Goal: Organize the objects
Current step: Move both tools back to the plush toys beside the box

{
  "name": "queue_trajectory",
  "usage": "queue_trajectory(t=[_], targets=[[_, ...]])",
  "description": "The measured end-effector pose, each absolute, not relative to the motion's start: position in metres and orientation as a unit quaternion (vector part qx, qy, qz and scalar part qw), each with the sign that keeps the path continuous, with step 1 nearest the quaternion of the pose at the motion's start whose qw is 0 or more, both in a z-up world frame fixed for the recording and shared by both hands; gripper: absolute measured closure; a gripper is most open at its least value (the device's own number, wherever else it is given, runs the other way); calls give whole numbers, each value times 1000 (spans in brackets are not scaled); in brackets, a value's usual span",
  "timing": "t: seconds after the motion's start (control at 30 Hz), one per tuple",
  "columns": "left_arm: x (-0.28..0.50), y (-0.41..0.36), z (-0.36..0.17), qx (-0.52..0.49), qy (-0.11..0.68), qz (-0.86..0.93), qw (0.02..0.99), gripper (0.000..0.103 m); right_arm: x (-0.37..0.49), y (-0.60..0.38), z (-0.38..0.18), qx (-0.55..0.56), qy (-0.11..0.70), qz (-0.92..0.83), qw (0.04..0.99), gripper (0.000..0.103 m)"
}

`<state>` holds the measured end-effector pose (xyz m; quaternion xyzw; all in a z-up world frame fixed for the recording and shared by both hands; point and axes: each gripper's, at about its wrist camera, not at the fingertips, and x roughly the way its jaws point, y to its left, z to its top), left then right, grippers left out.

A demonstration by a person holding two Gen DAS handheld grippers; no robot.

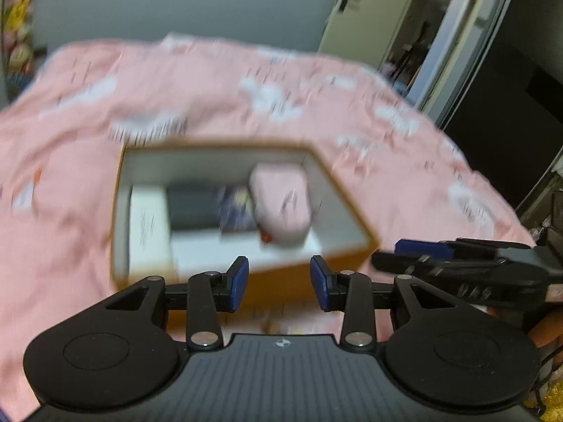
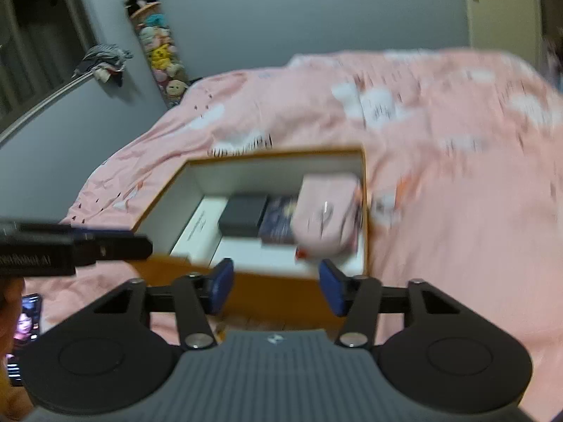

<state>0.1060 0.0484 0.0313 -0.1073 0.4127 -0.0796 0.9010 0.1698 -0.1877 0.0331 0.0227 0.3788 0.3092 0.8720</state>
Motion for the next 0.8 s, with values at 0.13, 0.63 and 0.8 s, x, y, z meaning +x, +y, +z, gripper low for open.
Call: queue_trajectory(t=[0.13, 0.63, 0.8], targets=[[82, 55, 0, -136, 447, -50, 883, 60, 145, -191, 12, 42, 411, 307, 857, 67], [64, 81, -81, -225, 526, -31, 819, 38, 104, -163, -48, -30, 488, 335, 805, 75], [68, 81, -91, -237, 528, -42, 815, 24, 114, -163, -62, -24, 508, 317, 800, 72]])
